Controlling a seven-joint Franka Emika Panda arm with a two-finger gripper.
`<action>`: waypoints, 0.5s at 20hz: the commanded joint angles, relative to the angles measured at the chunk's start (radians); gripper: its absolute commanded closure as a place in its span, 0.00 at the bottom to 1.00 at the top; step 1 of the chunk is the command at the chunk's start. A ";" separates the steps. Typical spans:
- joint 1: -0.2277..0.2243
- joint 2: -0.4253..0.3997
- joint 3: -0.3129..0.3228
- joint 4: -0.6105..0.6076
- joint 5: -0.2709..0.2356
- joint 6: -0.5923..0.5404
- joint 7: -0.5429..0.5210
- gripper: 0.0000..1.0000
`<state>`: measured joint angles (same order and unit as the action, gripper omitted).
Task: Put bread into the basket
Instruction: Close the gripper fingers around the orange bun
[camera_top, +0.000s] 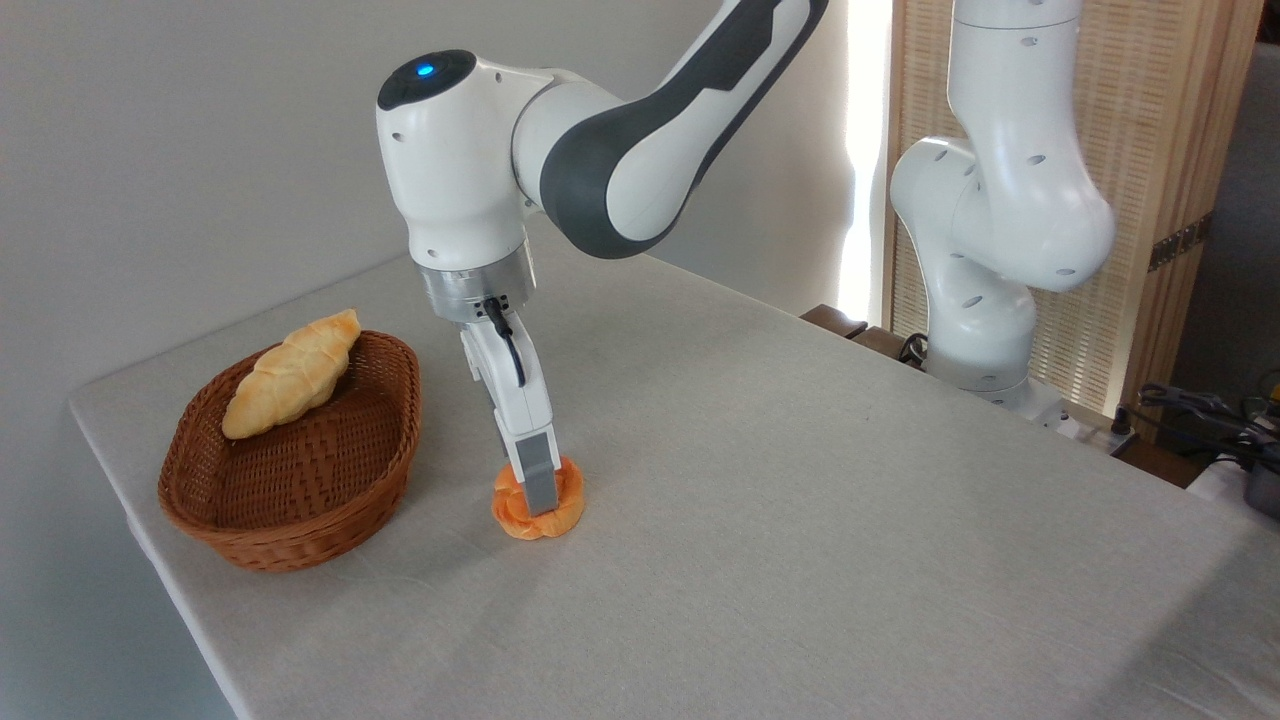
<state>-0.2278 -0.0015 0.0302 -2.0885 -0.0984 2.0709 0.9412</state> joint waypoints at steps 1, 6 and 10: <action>-0.005 -0.003 -0.001 -0.013 0.041 0.015 0.016 0.91; -0.005 -0.003 -0.004 -0.008 0.057 0.012 0.018 0.91; 0.004 -0.008 -0.004 0.094 -0.004 -0.092 -0.036 0.90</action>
<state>-0.2281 -0.0030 0.0217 -2.0799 -0.0561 2.0674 0.9371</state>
